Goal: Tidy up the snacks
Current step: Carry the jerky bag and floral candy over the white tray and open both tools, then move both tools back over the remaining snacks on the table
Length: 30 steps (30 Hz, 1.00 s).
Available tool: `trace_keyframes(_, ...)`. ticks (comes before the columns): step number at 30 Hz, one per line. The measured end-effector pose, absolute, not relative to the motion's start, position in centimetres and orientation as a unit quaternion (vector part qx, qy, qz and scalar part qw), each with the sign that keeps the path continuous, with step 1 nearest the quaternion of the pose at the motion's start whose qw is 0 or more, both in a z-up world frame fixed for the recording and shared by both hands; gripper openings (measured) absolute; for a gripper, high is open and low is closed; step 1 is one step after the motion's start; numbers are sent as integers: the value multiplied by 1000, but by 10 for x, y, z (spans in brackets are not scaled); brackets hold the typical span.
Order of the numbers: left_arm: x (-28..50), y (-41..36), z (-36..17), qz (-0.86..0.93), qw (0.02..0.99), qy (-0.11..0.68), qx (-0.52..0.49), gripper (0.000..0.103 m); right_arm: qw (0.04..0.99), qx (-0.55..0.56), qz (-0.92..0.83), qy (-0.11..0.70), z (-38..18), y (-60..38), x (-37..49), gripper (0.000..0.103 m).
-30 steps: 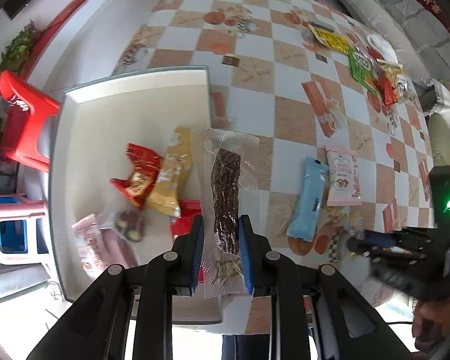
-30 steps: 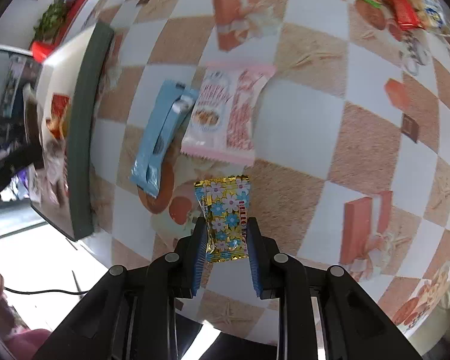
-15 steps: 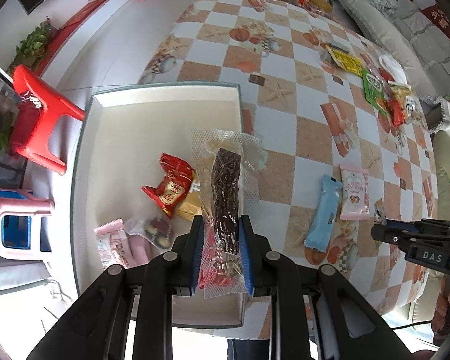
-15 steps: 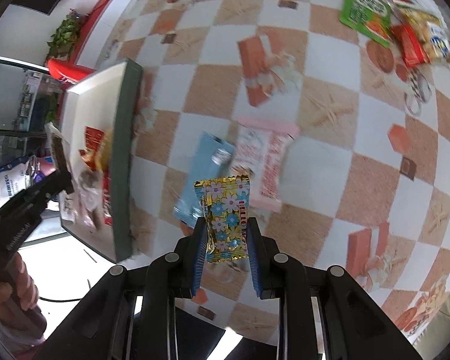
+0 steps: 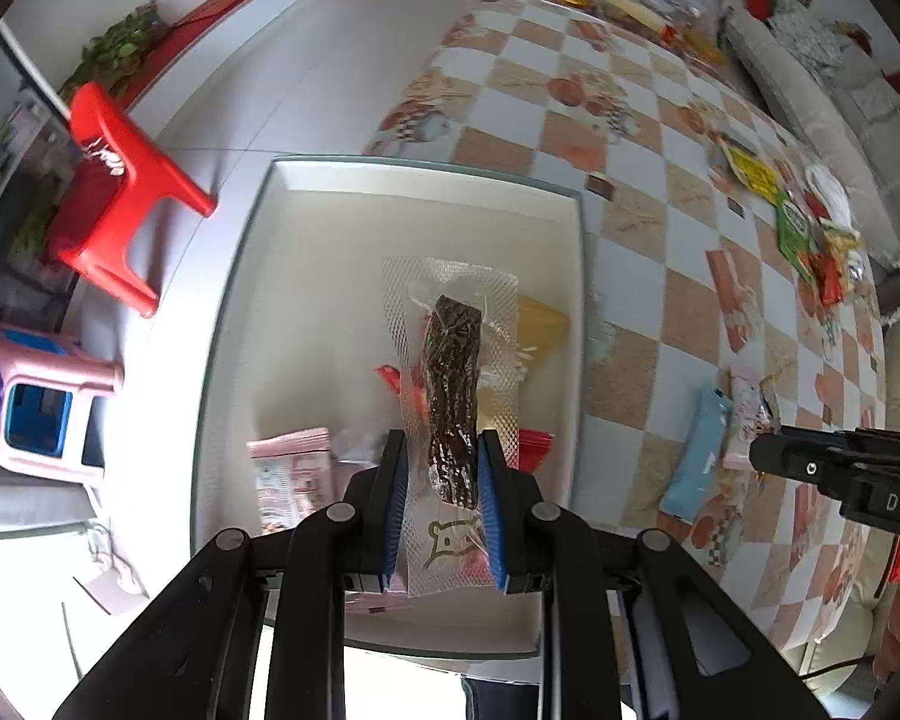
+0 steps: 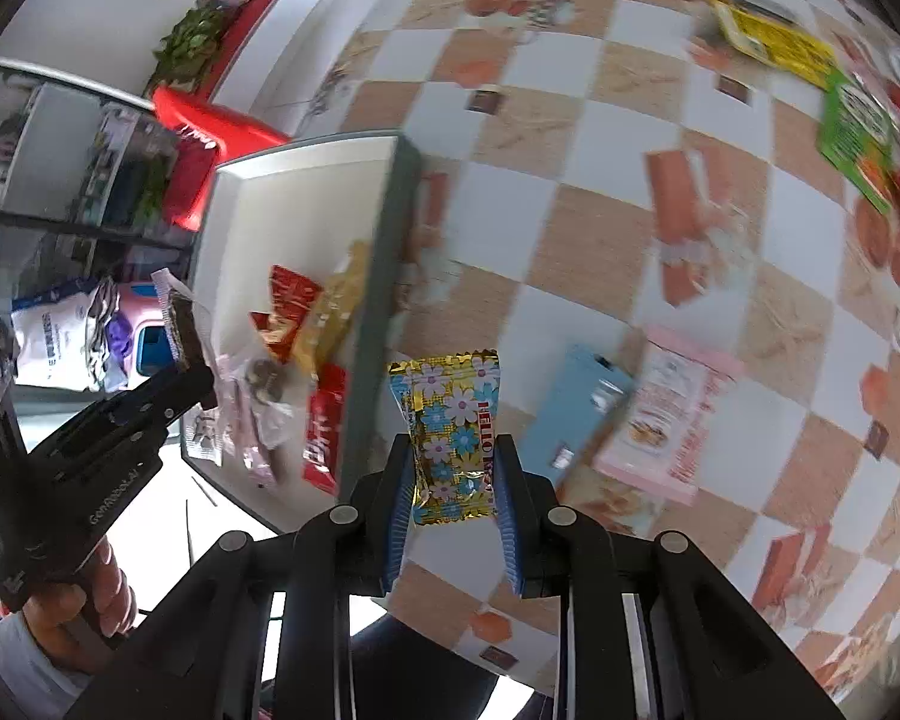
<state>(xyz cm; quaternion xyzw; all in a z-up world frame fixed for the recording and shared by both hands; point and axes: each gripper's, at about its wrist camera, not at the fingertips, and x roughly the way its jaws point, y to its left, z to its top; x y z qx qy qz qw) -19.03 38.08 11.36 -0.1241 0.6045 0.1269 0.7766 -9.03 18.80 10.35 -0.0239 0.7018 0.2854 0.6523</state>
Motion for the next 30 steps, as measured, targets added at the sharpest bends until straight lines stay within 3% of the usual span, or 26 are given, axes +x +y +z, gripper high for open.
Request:
trace_keyframes(24, -223, 408, 74, 155, 733, 643, -158, 27, 572, -89, 353, 735, 65, 314, -113, 30)
trace_keyframes(26, -226, 405, 70, 157, 728, 650, -150, 32, 571, -90, 342, 741, 61, 310, -112, 60)
trace_keyframes(27, -227, 405, 69, 157, 727, 652, -147, 37, 576, -89, 334, 741, 61, 305, -110, 91)
trace_keyframes(28, -228, 404, 68, 159, 727, 652, -145, 51, 581, -88, 328, 739, 62, 301, -108, 102)
trace_keyframes(29, -229, 404, 69, 164, 728, 651, -143, 66, 590, -86, 321, 735, 64, 294, -106, 102)
trace_keyframes(30, -229, 403, 70, 169, 729, 648, -143, 70, 595, -84, 316, 734, 65, 286, -103, 102)
